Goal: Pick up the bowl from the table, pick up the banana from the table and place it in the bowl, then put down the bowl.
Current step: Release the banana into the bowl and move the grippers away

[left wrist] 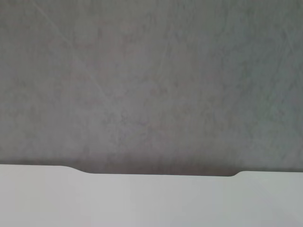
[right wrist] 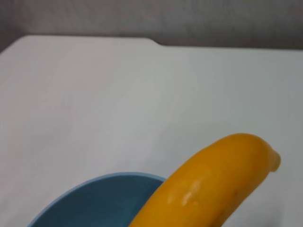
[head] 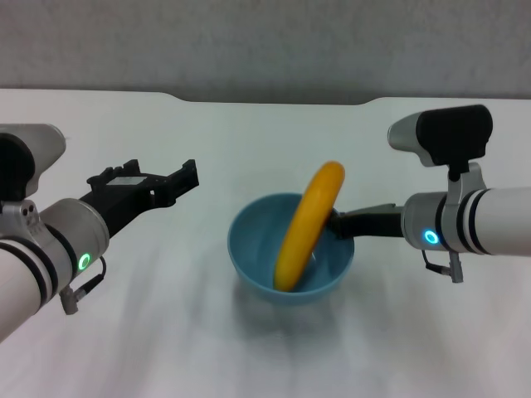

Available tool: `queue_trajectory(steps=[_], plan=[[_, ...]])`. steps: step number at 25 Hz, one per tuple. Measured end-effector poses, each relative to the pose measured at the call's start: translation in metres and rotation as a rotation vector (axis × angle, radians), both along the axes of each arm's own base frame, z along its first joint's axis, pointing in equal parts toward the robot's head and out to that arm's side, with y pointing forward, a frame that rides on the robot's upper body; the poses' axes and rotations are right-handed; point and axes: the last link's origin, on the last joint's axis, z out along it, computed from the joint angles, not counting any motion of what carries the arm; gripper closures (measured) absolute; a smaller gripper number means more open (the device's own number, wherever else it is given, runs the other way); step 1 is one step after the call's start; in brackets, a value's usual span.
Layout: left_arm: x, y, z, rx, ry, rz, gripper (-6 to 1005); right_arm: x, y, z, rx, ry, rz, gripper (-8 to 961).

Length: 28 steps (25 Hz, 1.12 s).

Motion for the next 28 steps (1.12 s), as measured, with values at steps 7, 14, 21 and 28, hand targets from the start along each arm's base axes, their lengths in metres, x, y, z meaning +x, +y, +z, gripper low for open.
queue_trajectory(steps=[7,14,21,28], plan=[[-0.002,-0.001,0.000,0.000,-0.002,0.008,96,0.012,-0.003,-0.007,-0.037,-0.024,-0.041,909],[-0.005,-0.001,-0.002,-0.003,-0.003,0.017,95,0.023,-0.005,-0.009,-0.044,-0.040,-0.071,909],[-0.005,-0.002,-0.002,-0.002,-0.005,0.018,95,0.029,-0.006,-0.010,-0.043,-0.048,-0.088,909],[-0.008,-0.002,-0.002,-0.002,-0.008,0.024,95,0.029,-0.007,-0.009,-0.040,-0.051,-0.080,909]])
